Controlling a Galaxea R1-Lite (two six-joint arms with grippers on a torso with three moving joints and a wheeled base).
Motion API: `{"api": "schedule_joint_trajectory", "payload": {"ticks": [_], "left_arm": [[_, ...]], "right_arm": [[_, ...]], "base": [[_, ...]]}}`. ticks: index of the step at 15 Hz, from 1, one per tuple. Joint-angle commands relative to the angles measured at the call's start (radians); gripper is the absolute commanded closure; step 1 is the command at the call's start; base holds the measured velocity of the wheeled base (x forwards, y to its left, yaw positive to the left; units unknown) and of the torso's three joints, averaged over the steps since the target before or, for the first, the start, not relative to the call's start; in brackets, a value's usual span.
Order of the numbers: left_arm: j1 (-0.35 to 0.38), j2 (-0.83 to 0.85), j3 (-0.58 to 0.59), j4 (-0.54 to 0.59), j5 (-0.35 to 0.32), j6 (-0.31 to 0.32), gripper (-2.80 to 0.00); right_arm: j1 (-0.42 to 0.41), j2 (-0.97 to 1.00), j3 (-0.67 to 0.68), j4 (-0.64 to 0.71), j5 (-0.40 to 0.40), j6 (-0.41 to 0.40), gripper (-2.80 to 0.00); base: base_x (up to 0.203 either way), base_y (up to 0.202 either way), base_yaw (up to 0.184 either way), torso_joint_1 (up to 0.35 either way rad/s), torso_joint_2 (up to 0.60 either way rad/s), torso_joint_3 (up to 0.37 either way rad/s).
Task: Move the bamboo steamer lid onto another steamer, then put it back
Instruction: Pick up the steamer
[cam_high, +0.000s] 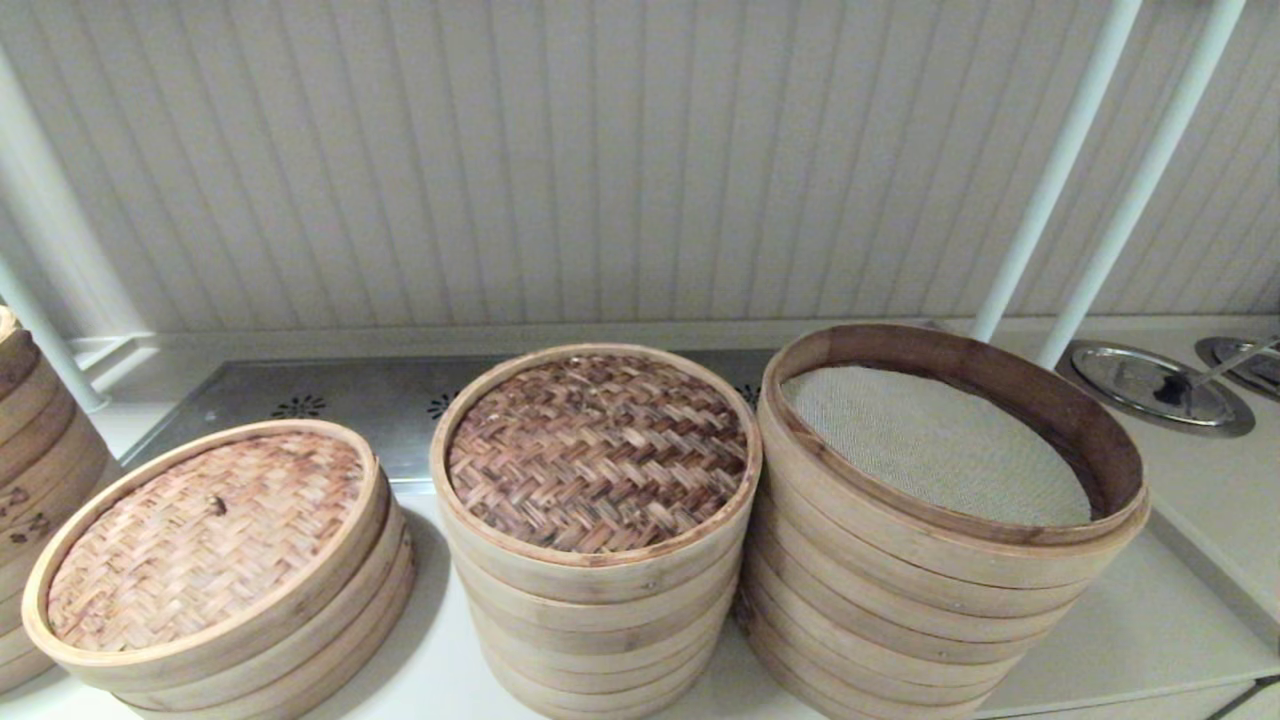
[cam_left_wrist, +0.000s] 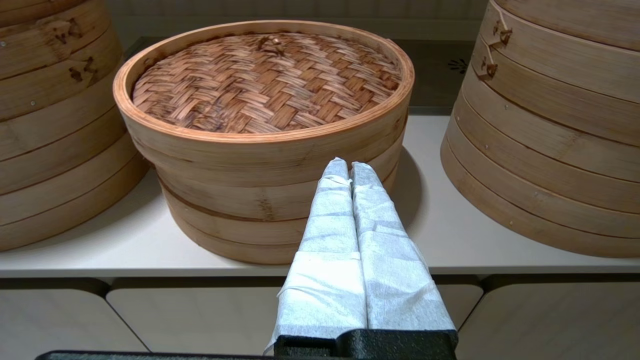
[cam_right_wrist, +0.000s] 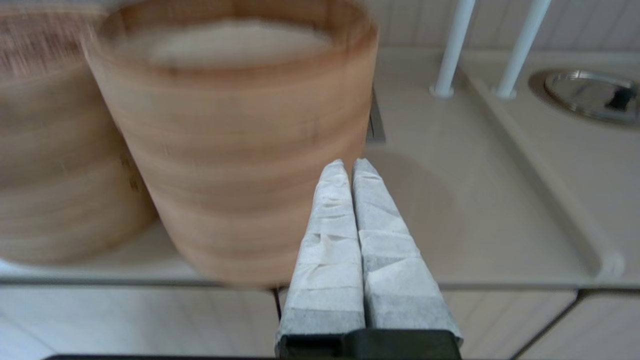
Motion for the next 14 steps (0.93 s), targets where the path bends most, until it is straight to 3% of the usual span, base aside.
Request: {"api": "schedule_joint_trajectory", "payload": {"ticks": [1,5,7,10,14], "left_arm": [[0.000,0.000,0.000,0.000,0.000,-0.001,0.00],[0.000,0.000,0.000,0.000,0.000,-0.001,0.00],[0.000,0.001,0.000,0.000,0.000,-0.001,0.00],[0.000,0.000,0.000,0.000,0.000,-0.001,0.00],[0.000,0.000,0.000,0.000,-0.001,-0.001,0.00]], "right_arm": [[0.003,0.191,-0.116,-0.001,0.013,0.001,0.00],[0.009,0.536,-0.391,-0.001,0.107,0.007,0.00],[0.057,0.714,-0.548,0.000,0.136,0.015,0.00],[0.264,0.930,-0.768,0.005,0.112,0.078,0.00],[0.509,1.142,-0.903,-0.003,-0.049,0.107,0.00]], "base": [[0.000,0.000,0.000,0.000,0.00,0.000],[0.000,0.000,0.000,0.000,0.00,0.000],[0.000,0.000,0.000,0.000,0.00,0.000],[0.000,0.000,0.000,0.000,0.00,0.000],[0.000,0.000,0.000,0.000,0.00,0.000]]}}
